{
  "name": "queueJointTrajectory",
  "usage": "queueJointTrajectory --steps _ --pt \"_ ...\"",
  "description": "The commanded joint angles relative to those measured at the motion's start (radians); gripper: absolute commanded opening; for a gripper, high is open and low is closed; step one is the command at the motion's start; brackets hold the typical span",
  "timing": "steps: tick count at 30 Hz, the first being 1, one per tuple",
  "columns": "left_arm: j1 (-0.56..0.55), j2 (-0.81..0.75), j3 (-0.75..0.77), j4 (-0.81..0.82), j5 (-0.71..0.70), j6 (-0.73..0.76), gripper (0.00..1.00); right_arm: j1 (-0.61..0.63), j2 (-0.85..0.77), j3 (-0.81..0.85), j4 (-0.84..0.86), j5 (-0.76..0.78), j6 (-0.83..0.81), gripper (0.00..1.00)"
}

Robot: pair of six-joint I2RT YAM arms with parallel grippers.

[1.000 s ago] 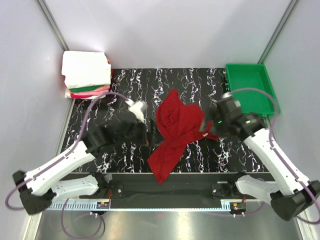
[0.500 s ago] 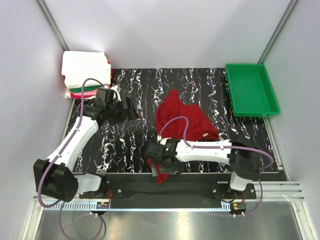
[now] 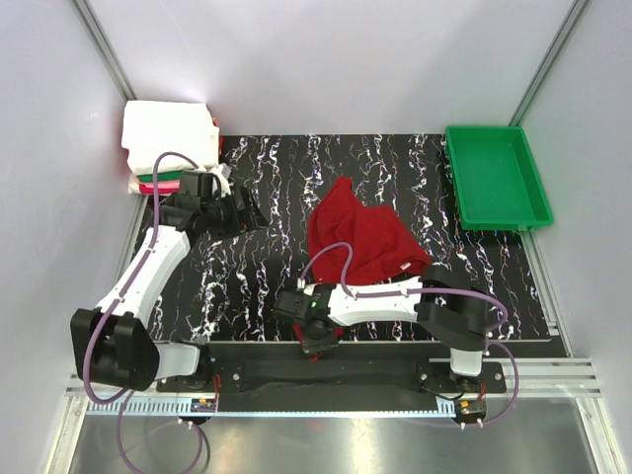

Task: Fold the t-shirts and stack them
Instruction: Flatten the tshirt out

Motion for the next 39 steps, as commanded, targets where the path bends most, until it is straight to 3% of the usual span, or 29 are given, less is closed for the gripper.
queueJointTrajectory --steps 1,4,8,11,14,20,27,32,35,39 --pt "0.005 0.035 -0.022 0.107 0.065 0.012 0.92 -0.004 -0.079 -0.021 -0.04 0.093 0.028 0.0" --pt "0.002 0.08 -0.015 0.148 0.098 0.009 0.88 -0.09 -0.294 -0.049 -0.213 0.225 0.054 0.0" --pt "-0.022 0.15 0.021 0.164 0.085 0.009 0.85 -0.272 -0.694 -0.038 -0.45 0.476 0.047 0.0" --pt "-0.074 0.212 0.05 0.197 0.065 -0.012 0.84 -0.407 -0.806 0.029 -0.587 0.565 -0.019 0.0" --pt "-0.143 0.294 0.096 0.23 0.033 -0.037 0.84 -0.477 -0.819 0.077 -0.679 0.625 -0.064 0.0" --pt "-0.234 0.517 0.255 0.256 0.002 -0.091 0.84 -0.486 -0.836 0.034 -0.675 0.593 -0.062 0.0" --pt "-0.246 0.728 0.473 0.215 -0.04 -0.144 0.82 -0.486 -0.913 -0.031 -0.684 0.553 -0.055 0.0" --pt "-0.246 0.836 0.536 0.221 -0.038 -0.175 0.79 -0.485 -0.92 -0.043 -0.672 0.538 -0.07 0.0" --pt "-0.246 0.883 0.564 0.235 -0.018 -0.186 0.71 -0.486 -0.908 -0.054 -0.652 0.529 -0.085 0.0" --pt "-0.248 0.901 0.558 0.25 0.002 -0.192 0.41 -0.486 -0.893 -0.063 -0.635 0.53 -0.093 0.0"
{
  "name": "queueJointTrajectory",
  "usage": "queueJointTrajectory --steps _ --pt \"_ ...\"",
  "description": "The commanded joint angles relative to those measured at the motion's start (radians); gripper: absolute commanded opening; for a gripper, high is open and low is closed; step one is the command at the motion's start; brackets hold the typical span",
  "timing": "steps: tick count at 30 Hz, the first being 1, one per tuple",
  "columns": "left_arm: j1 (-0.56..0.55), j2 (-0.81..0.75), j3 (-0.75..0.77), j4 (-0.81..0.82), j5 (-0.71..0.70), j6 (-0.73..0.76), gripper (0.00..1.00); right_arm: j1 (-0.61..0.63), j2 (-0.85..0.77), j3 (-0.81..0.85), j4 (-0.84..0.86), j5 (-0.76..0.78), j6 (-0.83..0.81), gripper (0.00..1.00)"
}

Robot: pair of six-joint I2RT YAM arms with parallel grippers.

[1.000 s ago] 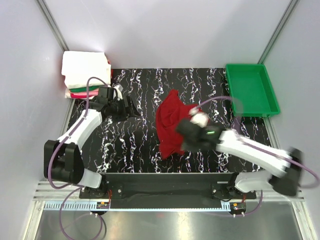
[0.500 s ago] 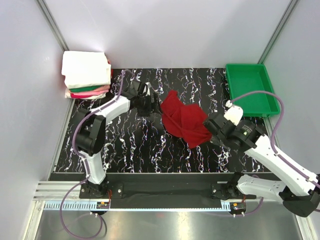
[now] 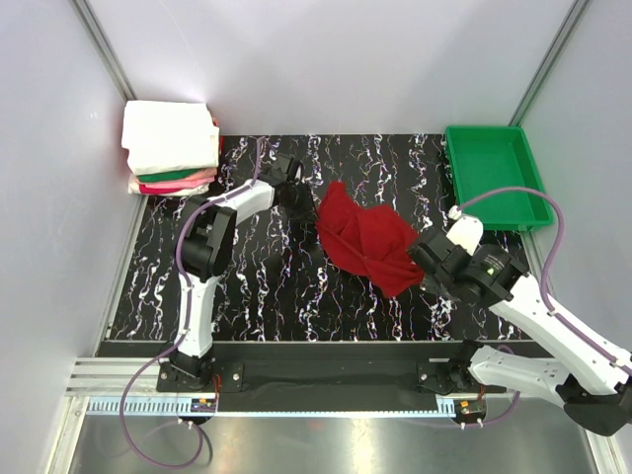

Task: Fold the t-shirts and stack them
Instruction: Flatten the tshirt out

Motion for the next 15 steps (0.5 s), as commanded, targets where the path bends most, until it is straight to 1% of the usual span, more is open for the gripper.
queueJointTrajectory --steps 1,4,9,12,13,15 --pt "0.0 0.001 0.023 0.047 0.011 -0.011 0.25 -0.005 0.008 -0.007 -0.047 0.008 -0.01 0.0" --pt "0.0 -0.022 -0.007 0.061 0.01 -0.018 0.0 -0.005 0.011 -0.01 -0.039 0.009 -0.01 0.0" --pt "0.001 -0.107 -0.013 0.027 0.006 0.003 0.0 -0.005 0.006 0.009 -0.052 0.032 -0.014 0.0" --pt "0.003 -0.228 -0.017 -0.041 -0.041 0.031 0.0 -0.005 0.002 0.08 -0.101 0.087 -0.023 0.0" --pt "0.004 -0.304 -0.02 -0.054 -0.07 0.038 0.0 -0.005 0.003 0.132 -0.128 0.103 -0.026 0.0" --pt "0.004 -0.383 -0.024 -0.117 -0.108 0.058 0.0 -0.005 0.005 0.192 -0.159 0.149 -0.04 0.0"
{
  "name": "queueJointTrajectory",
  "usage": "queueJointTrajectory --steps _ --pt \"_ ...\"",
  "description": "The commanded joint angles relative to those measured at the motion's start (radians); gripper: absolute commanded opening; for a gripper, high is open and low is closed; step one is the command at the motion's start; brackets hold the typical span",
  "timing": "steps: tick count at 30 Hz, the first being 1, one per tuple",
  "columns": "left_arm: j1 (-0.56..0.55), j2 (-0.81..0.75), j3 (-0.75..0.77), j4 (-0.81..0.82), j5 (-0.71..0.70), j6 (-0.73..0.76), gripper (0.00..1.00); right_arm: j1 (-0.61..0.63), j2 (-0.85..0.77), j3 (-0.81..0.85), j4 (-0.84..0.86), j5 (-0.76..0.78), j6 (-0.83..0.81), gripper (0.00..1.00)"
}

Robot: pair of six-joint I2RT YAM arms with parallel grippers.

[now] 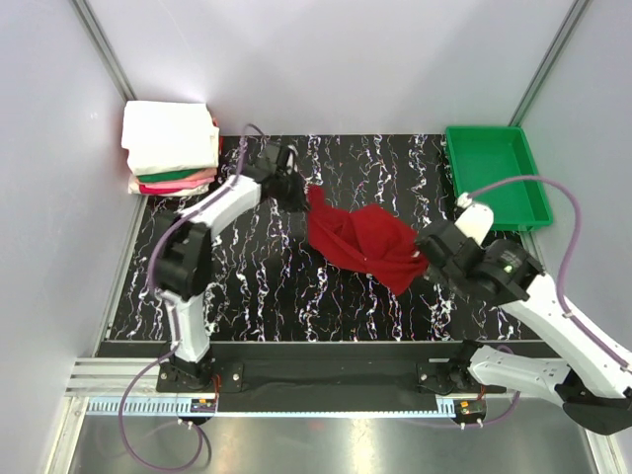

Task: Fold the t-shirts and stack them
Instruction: Flatten the tshirt out

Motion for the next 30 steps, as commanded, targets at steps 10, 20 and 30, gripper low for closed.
queueJointTrajectory --steps 10,20,30 --pt "0.006 -0.716 0.172 -0.436 -0.347 0.11 0.0 -0.007 -0.003 0.611 -0.259 0.25 -0.137 0.0" --pt "0.006 -0.984 0.448 -0.515 -0.303 0.342 0.0 -0.005 -0.118 0.782 0.105 -0.033 -0.601 0.0" --pt "0.006 -1.126 0.488 -0.408 -0.258 0.446 0.0 -0.005 -0.124 0.903 0.31 -0.025 -0.839 0.0"
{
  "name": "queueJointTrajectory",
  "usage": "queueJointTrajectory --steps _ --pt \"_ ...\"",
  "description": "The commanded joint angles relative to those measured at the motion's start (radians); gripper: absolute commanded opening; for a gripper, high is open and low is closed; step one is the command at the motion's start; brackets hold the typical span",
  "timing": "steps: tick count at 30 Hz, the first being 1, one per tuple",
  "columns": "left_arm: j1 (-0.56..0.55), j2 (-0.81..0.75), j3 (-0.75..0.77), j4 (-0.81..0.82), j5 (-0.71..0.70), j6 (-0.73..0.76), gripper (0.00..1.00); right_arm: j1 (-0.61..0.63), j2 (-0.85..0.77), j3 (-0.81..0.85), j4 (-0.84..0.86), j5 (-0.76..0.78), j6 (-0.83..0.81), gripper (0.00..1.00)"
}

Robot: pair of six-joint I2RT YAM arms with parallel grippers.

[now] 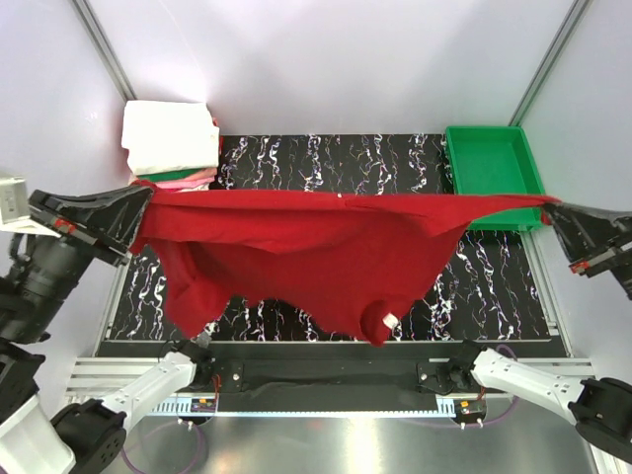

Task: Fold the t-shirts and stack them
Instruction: Flatten the tshirt out

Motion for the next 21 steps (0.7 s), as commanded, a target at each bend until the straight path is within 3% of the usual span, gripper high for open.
queueJointTrajectory --steps 1,3,6,7,9,10,11,12,13,14,16,19,21 --pt "0.006 0.1 0.06 0.041 -0.06 0.069 0.0 -0.004 0.067 0.061 0.101 0.173 -0.182 0.0" --pt "0.006 0.187 0.155 -0.025 -0.137 0.052 0.0 -0.004 0.142 0.037 0.15 0.335 -0.253 0.0" --pt "0.013 0.416 0.315 -0.148 -0.137 0.017 0.0 -0.004 0.241 -0.176 0.442 0.603 -0.567 0.0" --pt "0.06 0.523 0.326 -0.168 -0.096 -0.013 0.06 -0.01 0.272 -0.336 0.688 0.63 -0.764 0.0" --pt "0.126 0.628 0.273 -0.156 0.037 -0.04 0.16 -0.161 0.435 -0.385 0.714 0.516 -0.734 0.0" --pt "0.164 0.73 0.242 -0.145 0.068 -0.061 0.48 -0.24 0.511 -0.324 0.542 0.43 -0.524 0.0" --pt "0.175 0.79 0.219 -0.148 0.064 -0.064 0.65 -0.389 0.591 -0.284 0.47 0.337 -0.434 0.0" --pt "0.189 0.912 0.217 -0.157 0.061 -0.066 0.76 -0.436 0.774 -0.174 0.329 0.202 -0.301 0.12" --pt "0.189 0.967 0.231 -0.204 0.053 -0.078 0.87 -0.472 0.879 -0.079 0.23 0.142 -0.243 0.33" --pt "0.187 1.01 0.242 -0.221 0.047 -0.084 0.99 -0.484 0.974 0.014 0.147 0.1 -0.203 0.65" --pt "0.178 1.02 0.153 -0.178 0.058 -0.096 0.99 -0.481 1.145 0.181 0.037 0.06 -0.155 0.99" --pt "0.18 0.903 -0.047 -0.075 0.049 -0.109 0.99 -0.48 1.198 0.239 0.007 0.078 -0.122 1.0" --pt "0.18 0.816 -0.143 -0.042 0.032 -0.107 0.99 -0.48 1.17 0.191 -0.006 0.058 -0.109 1.0"
